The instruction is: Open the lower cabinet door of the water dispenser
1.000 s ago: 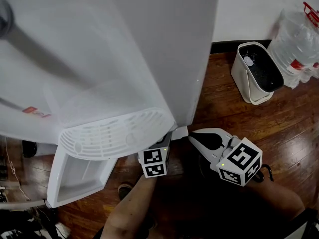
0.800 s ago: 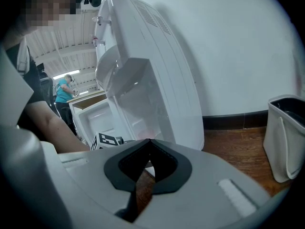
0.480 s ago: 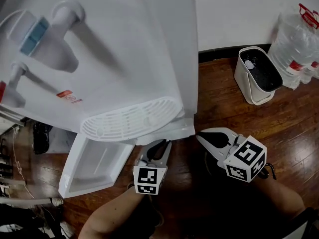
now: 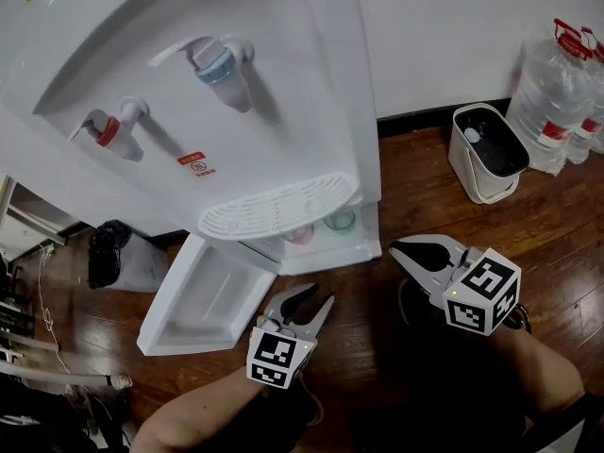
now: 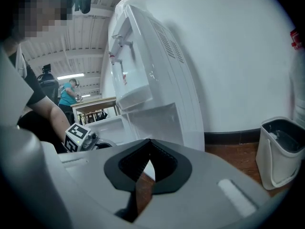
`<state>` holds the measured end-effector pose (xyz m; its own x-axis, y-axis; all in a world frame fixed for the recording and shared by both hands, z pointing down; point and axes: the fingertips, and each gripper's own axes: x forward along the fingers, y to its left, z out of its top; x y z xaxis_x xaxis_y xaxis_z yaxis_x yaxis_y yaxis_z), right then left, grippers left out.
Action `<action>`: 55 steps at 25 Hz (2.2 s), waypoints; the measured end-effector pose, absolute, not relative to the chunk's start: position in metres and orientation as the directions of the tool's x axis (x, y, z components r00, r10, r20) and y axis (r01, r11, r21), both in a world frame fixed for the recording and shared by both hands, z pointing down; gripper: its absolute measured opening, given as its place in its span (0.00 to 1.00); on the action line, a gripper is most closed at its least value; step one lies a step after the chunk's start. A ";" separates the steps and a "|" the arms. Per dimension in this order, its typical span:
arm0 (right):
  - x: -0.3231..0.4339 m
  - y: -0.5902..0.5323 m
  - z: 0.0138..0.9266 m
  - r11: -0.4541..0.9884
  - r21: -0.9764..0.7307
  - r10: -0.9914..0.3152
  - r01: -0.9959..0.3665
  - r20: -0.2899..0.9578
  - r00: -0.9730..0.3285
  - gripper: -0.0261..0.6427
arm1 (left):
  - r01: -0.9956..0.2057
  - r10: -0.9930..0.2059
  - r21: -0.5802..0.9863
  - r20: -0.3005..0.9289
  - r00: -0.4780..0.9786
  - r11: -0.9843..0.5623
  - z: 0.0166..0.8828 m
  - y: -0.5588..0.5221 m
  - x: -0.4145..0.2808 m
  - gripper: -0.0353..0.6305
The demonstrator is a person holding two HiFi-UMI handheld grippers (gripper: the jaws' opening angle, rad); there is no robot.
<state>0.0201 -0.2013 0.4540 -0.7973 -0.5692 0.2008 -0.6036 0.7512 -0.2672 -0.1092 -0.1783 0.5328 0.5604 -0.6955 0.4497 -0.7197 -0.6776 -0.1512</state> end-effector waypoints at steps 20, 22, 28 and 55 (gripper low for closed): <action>-0.004 -0.143 0.265 0.855 -0.090 -0.505 -0.511 0.087 -0.859 0.04 | -0.621 -0.711 -0.364 0.211 0.671 -0.694 0.305 -0.103 -0.118 0.05; -0.011 -0.135 0.246 0.865 -0.093 -0.488 -0.493 0.074 -0.870 0.04 | -0.602 -0.693 -0.379 0.176 0.699 -0.703 0.268 -0.090 -0.112 0.05; -0.033 -0.113 0.200 0.888 -0.101 -0.447 -0.448 0.039 -0.894 0.04 | -0.641 -0.692 -0.298 0.102 0.715 -0.707 0.198 -0.064 -0.106 0.07; -0.065 -0.101 0.212 0.895 -0.192 -0.380 -0.402 0.139 -0.914 0.04 | -0.884 -0.883 0.034 0.051 0.467 -0.466 0.194 -0.087 -0.145 0.14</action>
<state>-0.0649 -0.1006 0.2117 -0.9142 -0.3805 0.1394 -0.4019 0.8952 -0.1925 -0.1448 -0.0865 0.1941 0.4669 -0.8828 0.0510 -0.8843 -0.4657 0.0343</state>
